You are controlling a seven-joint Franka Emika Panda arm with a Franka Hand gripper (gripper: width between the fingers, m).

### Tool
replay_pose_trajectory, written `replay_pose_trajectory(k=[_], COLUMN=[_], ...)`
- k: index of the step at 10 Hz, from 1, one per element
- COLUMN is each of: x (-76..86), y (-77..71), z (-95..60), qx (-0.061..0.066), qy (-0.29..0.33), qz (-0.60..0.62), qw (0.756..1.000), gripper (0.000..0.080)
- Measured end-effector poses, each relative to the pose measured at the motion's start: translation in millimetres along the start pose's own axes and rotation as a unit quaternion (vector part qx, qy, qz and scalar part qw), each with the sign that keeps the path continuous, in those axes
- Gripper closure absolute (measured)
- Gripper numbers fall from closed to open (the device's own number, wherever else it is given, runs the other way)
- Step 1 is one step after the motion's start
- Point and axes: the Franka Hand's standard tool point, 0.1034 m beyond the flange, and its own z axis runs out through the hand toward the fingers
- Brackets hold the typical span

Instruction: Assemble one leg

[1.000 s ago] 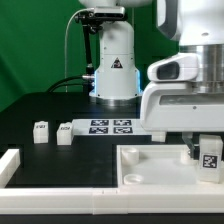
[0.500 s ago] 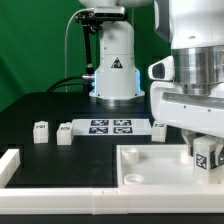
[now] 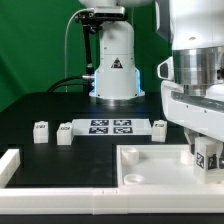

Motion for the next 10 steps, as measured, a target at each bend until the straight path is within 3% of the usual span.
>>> replay_pose_trajectory(k=[1,2,3,7,10], x=[-0.7,-0.4,0.2,1.1,3.8], y=[-0.2,-0.3,-0.1,1.8,1.7], z=[0.0,0.1,0.1,1.0,0.7], qx=[0.0,0.0,-0.001,-0.004,-0.012], qy=[0.0,0.001,0.003,0.002,0.012], qz=[-0.048,-0.118,-0.207,-0.405,-0.555], qw=[0.999,0.993,0.978,0.914,0.832], gripper=[0.022,0.022,0.016,0.015,0.015])
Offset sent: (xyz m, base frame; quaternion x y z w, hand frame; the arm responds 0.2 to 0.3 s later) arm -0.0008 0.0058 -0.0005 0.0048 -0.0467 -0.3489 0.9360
